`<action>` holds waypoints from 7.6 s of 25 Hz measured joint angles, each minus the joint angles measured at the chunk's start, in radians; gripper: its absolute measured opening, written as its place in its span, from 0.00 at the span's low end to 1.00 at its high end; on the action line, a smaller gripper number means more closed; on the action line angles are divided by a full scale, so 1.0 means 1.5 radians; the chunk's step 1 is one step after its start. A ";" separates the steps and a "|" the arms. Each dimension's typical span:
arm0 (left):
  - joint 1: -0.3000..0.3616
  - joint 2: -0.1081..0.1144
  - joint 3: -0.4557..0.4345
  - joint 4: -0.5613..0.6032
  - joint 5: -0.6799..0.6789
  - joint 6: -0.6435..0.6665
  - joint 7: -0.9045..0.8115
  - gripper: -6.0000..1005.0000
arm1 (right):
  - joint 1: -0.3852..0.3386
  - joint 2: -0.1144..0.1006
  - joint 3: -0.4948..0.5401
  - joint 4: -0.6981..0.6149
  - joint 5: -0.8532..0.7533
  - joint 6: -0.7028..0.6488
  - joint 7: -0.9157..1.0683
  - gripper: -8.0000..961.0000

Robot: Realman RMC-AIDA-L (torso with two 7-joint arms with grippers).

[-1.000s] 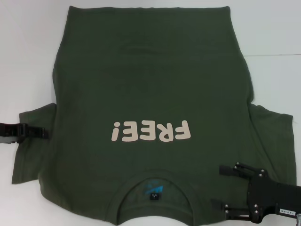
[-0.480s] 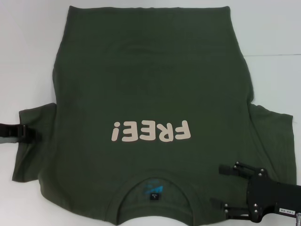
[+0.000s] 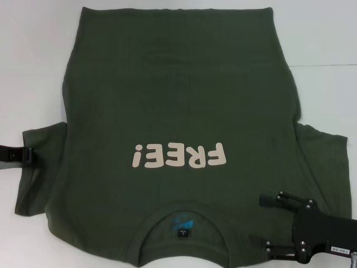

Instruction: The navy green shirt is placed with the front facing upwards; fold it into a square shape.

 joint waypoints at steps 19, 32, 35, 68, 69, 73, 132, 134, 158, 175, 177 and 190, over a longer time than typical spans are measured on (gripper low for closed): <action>-0.001 0.002 0.004 0.036 0.008 0.036 -0.004 0.28 | 0.003 0.000 0.000 0.000 0.000 0.000 0.000 0.97; 0.015 0.009 -0.007 0.099 0.074 0.145 -0.045 0.74 | 0.005 -0.001 0.001 0.000 0.000 0.000 0.008 0.97; 0.015 0.006 -0.004 0.093 0.074 0.138 -0.045 0.77 | 0.006 -0.001 0.001 0.000 0.000 0.000 0.008 0.97; 0.008 0.000 0.023 0.063 0.083 0.097 -0.065 0.83 | 0.012 -0.001 0.001 0.000 0.000 0.001 0.008 0.97; 0.007 0.000 0.023 0.061 0.083 0.097 -0.065 0.83 | 0.012 -0.001 0.001 0.000 0.000 0.001 0.008 0.97; 0.005 0.000 0.024 0.058 0.083 0.097 -0.066 0.83 | 0.012 -0.001 0.001 0.000 0.000 0.001 0.008 0.97; -0.020 0.011 0.003 0.011 0.076 0.095 -0.070 0.11 | 0.014 -0.001 0.001 0.000 0.000 0.004 0.008 0.97; -0.020 0.011 0.004 0.012 0.077 0.095 -0.068 0.03 | 0.014 -0.001 0.001 0.000 0.000 0.004 0.008 0.97; -0.034 0.033 0.006 0.088 0.093 0.095 -0.090 0.03 | 0.018 -0.001 0.001 0.000 0.003 0.007 0.008 0.97; -0.097 0.044 0.030 0.116 0.101 0.184 -0.147 0.03 | 0.021 0.000 0.001 0.000 0.003 0.007 0.008 0.97; -0.106 0.044 0.051 0.116 0.100 0.189 -0.164 0.03 | 0.021 0.000 0.001 0.000 0.003 0.007 0.008 0.97; -0.132 0.020 0.145 0.116 0.099 0.191 -0.218 0.03 | 0.023 0.001 0.001 0.000 0.003 0.009 0.008 0.97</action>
